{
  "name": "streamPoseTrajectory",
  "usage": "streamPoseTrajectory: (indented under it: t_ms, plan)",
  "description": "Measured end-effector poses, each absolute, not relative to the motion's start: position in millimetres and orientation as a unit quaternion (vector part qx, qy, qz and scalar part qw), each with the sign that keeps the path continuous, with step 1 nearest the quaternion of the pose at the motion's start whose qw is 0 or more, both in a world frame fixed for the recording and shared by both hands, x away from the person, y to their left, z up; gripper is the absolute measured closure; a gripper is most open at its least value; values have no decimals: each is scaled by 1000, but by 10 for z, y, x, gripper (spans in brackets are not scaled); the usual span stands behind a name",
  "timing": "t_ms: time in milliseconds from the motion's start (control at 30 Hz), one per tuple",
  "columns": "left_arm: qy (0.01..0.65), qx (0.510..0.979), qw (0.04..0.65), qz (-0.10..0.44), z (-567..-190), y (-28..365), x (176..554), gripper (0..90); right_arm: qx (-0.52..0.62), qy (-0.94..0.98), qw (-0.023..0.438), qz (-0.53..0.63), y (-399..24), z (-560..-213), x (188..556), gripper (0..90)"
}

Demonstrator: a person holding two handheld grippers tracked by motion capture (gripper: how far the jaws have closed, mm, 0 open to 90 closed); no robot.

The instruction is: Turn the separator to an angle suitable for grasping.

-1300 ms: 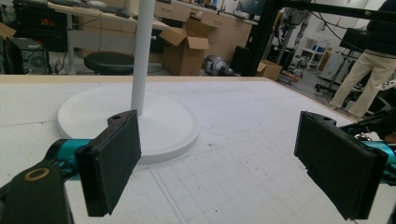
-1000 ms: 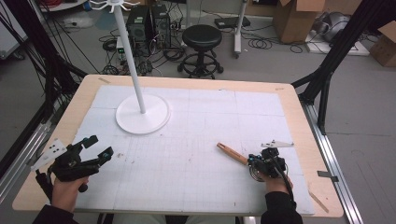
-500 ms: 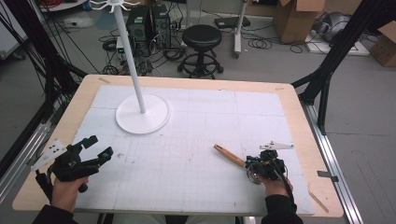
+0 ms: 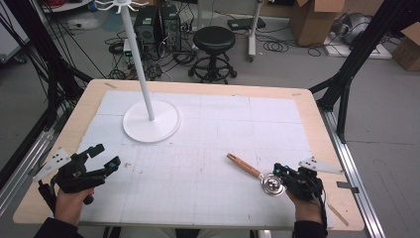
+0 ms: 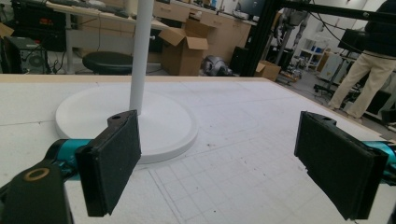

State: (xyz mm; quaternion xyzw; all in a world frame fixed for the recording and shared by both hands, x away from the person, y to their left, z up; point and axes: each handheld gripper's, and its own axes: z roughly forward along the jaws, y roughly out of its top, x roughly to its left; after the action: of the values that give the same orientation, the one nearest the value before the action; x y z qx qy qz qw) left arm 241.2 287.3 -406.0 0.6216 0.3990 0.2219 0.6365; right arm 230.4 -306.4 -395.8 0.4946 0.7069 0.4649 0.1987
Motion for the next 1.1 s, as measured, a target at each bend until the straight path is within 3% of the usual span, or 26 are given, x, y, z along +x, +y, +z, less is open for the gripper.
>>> streamPoseTrajectory:
  t_ms: [67,267,400,500,767,1100]
  plan:
    - [398,622,637,221,-4059,2867,2411,150,488,704,203,475,-3071,-3943,2259,770]
    - [387,626,641,217,-4039,2842,2413,150,476,661,241,528,-3164,-3846,2009,345]
    - [387,623,644,215,-4035,2839,2421,150,472,646,258,541,-3179,-3809,1978,272]
    - [387,623,645,213,-4036,2835,2433,149,471,642,272,540,-3163,-3805,1972,167]
    - [385,624,646,214,-4039,2808,2464,149,446,650,294,541,-3172,-3769,1956,157]
    - [385,622,648,213,-4040,2821,2454,149,442,641,290,556,-3172,-3754,1923,157]
